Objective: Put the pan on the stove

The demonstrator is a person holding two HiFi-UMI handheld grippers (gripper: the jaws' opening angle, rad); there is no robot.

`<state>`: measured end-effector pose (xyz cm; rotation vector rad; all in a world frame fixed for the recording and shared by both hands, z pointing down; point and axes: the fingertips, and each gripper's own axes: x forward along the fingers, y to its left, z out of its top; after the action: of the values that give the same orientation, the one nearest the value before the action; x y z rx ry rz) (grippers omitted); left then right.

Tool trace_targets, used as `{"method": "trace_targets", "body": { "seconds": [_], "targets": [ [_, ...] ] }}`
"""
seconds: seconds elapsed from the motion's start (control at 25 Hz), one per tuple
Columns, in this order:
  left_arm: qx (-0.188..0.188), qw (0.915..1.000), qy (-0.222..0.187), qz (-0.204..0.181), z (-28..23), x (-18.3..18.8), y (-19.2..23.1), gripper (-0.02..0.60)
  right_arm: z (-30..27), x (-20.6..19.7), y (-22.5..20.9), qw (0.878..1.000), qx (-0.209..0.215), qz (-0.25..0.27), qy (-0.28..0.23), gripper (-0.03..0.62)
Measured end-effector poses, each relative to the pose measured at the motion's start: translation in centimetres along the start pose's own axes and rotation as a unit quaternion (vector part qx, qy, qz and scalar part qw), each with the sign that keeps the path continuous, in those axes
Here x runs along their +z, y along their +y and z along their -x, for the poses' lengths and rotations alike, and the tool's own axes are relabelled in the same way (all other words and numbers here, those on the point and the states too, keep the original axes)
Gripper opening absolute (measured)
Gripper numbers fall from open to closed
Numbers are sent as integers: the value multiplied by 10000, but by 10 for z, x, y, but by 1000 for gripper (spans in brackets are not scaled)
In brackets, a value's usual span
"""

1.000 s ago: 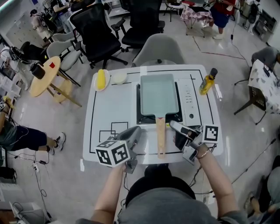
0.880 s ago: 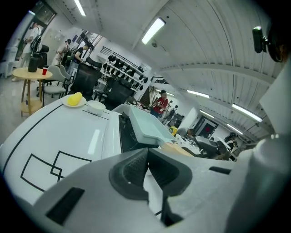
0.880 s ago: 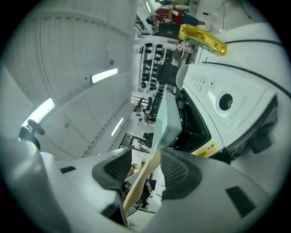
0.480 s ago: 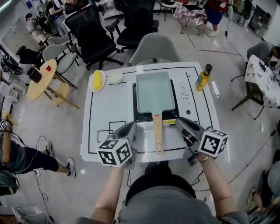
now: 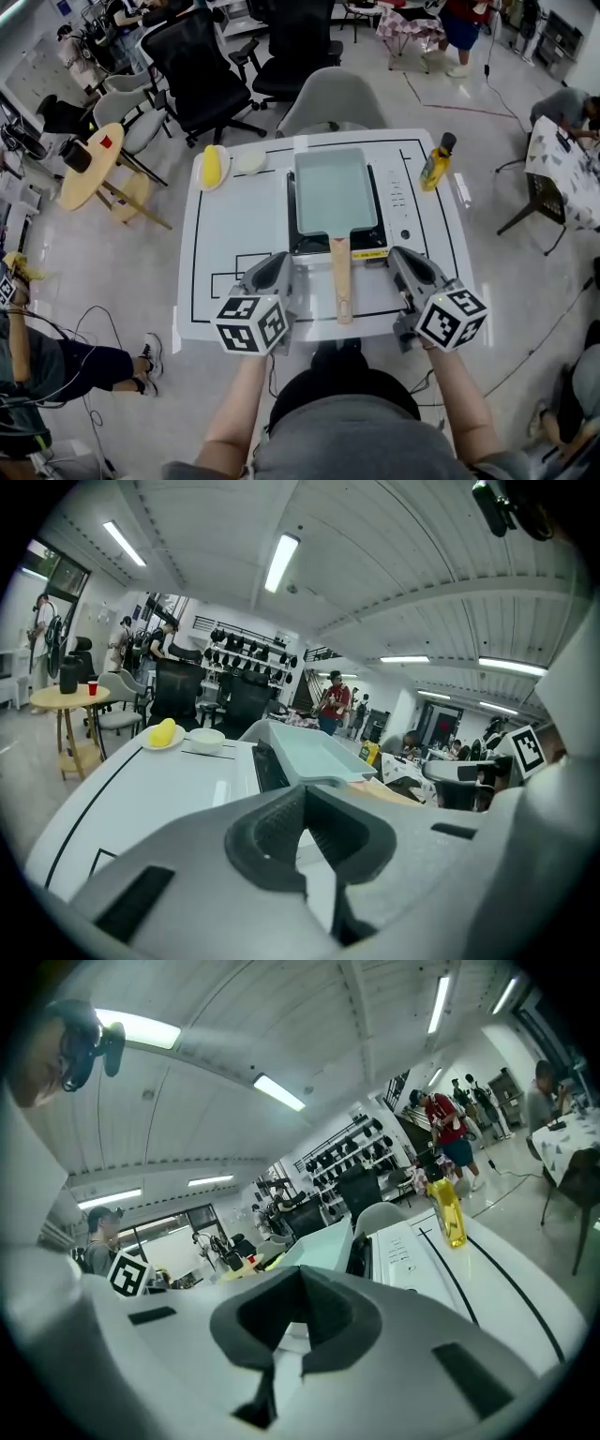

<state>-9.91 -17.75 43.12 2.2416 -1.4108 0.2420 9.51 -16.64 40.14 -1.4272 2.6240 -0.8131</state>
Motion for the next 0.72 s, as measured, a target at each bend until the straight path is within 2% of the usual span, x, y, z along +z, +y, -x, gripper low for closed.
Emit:
{"method": "trace_targets", "body": {
  "seconds": [0.4, 0.72],
  "targets": [
    [24, 9999, -122, -12, 6, 2, 2, 6, 3, 3, 7, 9969, -195, 753, -79, 3],
    [64, 9998, -194, -84, 8, 7, -2, 6, 5, 9, 8, 9964, -224, 803, -169, 3]
  ]
}}
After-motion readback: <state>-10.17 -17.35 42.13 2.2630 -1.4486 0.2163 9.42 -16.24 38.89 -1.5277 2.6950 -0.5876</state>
